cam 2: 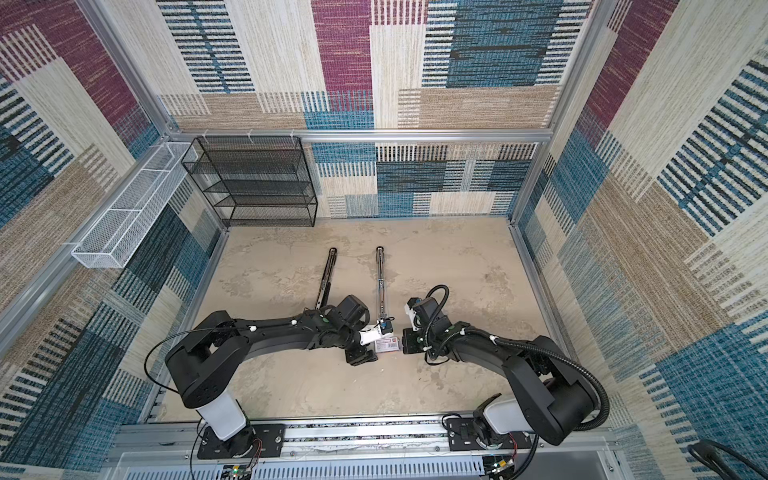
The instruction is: Load the staples into the stapler
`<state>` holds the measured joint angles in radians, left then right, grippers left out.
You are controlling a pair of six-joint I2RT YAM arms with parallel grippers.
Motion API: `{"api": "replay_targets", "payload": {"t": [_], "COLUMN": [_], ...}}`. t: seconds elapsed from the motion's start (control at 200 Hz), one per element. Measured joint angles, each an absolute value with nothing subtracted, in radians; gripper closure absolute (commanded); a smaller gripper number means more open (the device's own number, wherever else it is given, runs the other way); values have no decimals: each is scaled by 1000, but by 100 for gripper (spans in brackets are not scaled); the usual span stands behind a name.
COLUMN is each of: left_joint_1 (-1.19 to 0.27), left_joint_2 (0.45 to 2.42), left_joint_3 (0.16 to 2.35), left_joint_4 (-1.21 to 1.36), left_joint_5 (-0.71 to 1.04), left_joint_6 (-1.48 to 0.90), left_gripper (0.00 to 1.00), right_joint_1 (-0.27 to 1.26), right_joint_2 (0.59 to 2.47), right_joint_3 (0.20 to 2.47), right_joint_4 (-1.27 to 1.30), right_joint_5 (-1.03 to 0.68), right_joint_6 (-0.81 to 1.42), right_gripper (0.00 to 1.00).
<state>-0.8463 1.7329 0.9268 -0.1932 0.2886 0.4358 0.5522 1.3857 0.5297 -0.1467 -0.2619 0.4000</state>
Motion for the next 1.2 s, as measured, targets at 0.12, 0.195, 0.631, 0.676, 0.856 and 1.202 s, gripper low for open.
{"api": "replay_targets", "payload": {"t": [0.12,0.195,0.631,0.676,0.856,1.202], "left_joint_1": [-846,-846,-846,-846,-844,-835], "left_joint_2": [1726,1731,1784,1784,1759,1745], "left_joint_3": [931,939,982,984,982,993], "left_joint_4": [-196,-196,-162,-163,-173,-202], "left_joint_5": [297,296,264,263,241,272], "left_joint_6": [422,422,466,471,496,526], "left_gripper": [32,31,30,30,29,28], "right_joint_1": [552,552,550,550,551,550], "right_joint_2": [1393,1398,1404,1405,1402,1433], "right_joint_3": [530,530,530,530,527,544], "right_joint_4": [-146,-144,-131,-131,-128,-102], "right_joint_5": [-270,-280,-303,-303,-302,-287], "right_joint_6": [400,400,400,400,400,377], "right_gripper": [100,100,100,100,100,100]}}
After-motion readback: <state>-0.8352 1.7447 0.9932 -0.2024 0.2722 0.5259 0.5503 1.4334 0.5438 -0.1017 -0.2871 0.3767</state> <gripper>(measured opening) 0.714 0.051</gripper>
